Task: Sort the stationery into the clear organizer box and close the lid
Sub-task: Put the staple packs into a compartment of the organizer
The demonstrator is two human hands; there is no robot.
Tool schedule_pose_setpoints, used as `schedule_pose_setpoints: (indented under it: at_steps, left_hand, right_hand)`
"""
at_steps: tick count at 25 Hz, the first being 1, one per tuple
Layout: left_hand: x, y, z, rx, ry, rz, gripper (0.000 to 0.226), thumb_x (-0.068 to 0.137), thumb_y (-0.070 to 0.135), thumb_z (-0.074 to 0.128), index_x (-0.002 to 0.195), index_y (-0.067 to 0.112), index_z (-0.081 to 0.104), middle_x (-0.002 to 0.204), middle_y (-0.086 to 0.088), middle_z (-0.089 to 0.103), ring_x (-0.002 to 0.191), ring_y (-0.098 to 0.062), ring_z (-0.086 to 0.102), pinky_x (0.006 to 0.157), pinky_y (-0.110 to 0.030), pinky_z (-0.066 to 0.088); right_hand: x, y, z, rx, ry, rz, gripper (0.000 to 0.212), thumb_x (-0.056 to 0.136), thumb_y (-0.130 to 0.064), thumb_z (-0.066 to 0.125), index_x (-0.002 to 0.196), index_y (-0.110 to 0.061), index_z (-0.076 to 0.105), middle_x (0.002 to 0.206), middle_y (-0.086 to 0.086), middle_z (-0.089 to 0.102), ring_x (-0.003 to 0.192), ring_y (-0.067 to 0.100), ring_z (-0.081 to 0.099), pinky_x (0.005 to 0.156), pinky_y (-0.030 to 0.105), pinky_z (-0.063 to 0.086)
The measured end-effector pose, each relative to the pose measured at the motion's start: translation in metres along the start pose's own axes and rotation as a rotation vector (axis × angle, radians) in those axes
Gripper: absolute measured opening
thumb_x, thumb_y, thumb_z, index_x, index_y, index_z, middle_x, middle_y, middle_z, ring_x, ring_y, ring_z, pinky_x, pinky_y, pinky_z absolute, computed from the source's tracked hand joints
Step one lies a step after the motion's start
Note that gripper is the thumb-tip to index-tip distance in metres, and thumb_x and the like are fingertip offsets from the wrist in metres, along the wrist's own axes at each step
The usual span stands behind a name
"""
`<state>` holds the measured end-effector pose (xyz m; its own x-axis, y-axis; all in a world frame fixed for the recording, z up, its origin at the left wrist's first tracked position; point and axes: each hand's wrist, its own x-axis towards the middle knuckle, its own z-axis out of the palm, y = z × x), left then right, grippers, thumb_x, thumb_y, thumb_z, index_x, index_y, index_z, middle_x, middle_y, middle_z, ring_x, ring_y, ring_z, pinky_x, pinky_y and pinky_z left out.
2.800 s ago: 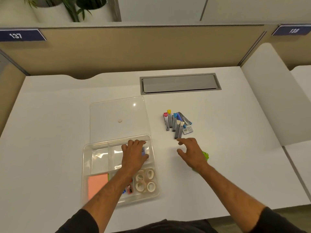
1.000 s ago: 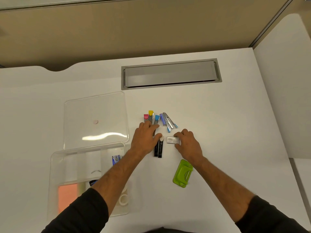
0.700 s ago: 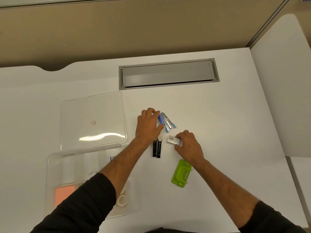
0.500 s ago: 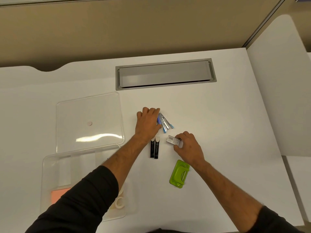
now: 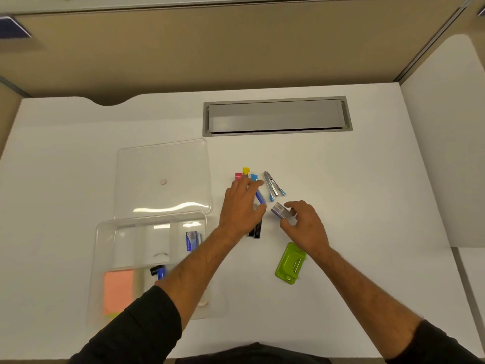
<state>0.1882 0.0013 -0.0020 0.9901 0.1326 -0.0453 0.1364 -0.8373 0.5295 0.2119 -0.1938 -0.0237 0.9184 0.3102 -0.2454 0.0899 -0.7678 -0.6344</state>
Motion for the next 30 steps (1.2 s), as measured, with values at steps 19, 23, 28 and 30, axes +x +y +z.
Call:
schedule_pose_setpoints:
  at_steps: [19,23,28,30]
  left_hand:
    - [-0.157,-0.102,-0.081,-0.09,0.108,-0.044,0.031,0.08,0.041,0.07,0.106,0.026,0.068,0.105,0.011,0.053,0.098,-0.009,0.049,0.083,-0.029,0.049]
    - [-0.177,-0.122,-0.092,-0.125,0.101,-0.049,0.025,0.077,0.039,0.072,0.098,0.029,0.066,0.1,0.016,0.052,0.097,-0.007,0.049,0.08,-0.03,0.049]
    - [-0.186,-0.135,-0.104,-0.115,0.109,-0.041,0.02,0.077,0.036,0.072,0.094,0.029,0.064,0.1,0.017,0.055,0.095,-0.007,0.048,0.079,-0.025,0.046]
    - [-0.19,-0.14,-0.107,-0.116,0.117,-0.04,0.02,0.077,0.035,0.071,0.094,0.028,0.064,0.1,0.017,0.056,0.094,-0.006,0.047,0.079,-0.023,0.045]
  right_hand:
    - [-0.088,-0.101,0.063,0.085,-0.094,-0.031,0.057,0.077,-0.046,0.075,0.126,-0.031,0.049,0.093,-0.007,0.061,0.077,0.013,0.06,0.066,0.021,0.049]
    - [-0.097,-0.118,0.083,0.082,-0.081,-0.041,0.058,0.074,-0.049,0.076,0.123,-0.034,0.051,0.081,-0.009,0.062,0.072,0.008,0.06,0.066,0.024,0.05]
    - [-0.094,-0.141,0.1,0.017,-0.113,-0.051,0.06,0.071,-0.056,0.075,0.123,-0.033,0.054,0.08,-0.008,0.064,0.075,0.011,0.061,0.07,0.03,0.054]
    - [-0.089,-0.15,0.108,-0.065,-0.106,-0.108,0.061,0.073,-0.056,0.074,0.124,-0.029,0.056,0.096,-0.006,0.064,0.087,0.012,0.056,0.074,0.028,0.051]
